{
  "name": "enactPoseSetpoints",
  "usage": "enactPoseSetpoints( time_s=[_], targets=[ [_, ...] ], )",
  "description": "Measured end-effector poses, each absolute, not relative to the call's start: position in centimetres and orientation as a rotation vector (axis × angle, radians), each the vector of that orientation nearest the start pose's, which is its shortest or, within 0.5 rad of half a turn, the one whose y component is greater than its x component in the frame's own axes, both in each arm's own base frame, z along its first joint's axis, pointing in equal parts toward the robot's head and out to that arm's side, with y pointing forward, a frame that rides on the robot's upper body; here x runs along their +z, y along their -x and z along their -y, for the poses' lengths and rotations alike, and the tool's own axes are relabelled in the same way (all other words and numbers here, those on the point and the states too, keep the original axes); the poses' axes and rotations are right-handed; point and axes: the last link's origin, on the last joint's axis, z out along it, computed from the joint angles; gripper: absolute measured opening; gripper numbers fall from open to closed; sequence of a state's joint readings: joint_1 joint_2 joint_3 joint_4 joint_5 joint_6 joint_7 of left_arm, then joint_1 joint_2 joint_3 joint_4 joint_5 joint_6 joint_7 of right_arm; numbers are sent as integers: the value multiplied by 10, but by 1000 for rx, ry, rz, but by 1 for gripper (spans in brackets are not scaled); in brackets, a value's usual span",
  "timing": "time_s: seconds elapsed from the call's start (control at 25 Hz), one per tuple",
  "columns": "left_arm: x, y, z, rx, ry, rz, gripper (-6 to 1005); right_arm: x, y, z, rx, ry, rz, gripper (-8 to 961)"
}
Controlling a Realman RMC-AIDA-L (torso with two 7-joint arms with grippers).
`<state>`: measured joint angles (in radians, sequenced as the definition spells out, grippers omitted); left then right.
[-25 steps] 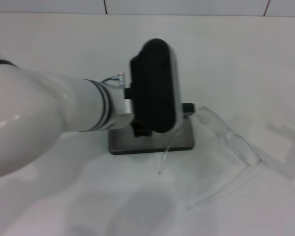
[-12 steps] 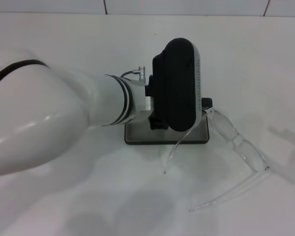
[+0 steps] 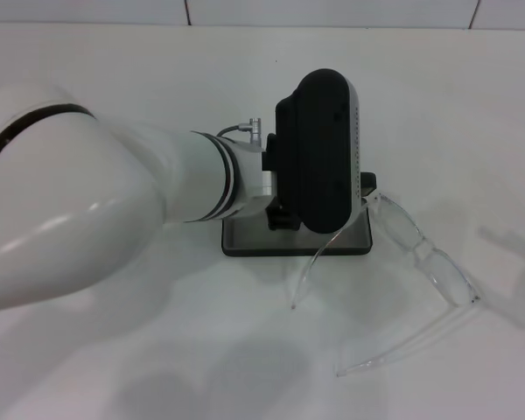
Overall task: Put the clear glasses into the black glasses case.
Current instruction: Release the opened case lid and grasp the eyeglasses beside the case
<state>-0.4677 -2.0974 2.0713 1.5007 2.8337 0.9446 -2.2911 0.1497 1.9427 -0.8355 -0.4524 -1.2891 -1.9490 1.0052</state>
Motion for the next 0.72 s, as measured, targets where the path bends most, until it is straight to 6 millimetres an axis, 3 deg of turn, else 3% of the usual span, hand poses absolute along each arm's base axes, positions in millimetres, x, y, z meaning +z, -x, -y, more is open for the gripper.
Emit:
enactPoseSetpoints(
  time_s=[0.24, 0.4, 0.56, 0.72],
  targets=[
    [-95, 112, -320, 467, 2559, -425, 418, 74, -317, -218, 1275, 2307, -414, 681],
    [-88, 103, -314, 427, 2555, -416, 457, 72, -316, -234, 1210, 2365, -502, 678],
    [-75, 93, -303, 342, 2542, -392, 458, 83, -299, -267, 959, 2560, -642, 675],
    [-56, 77, -288, 170, 2551, -322, 459, 89, -276, -287, 726, 2672, -718, 671]
  ],
)
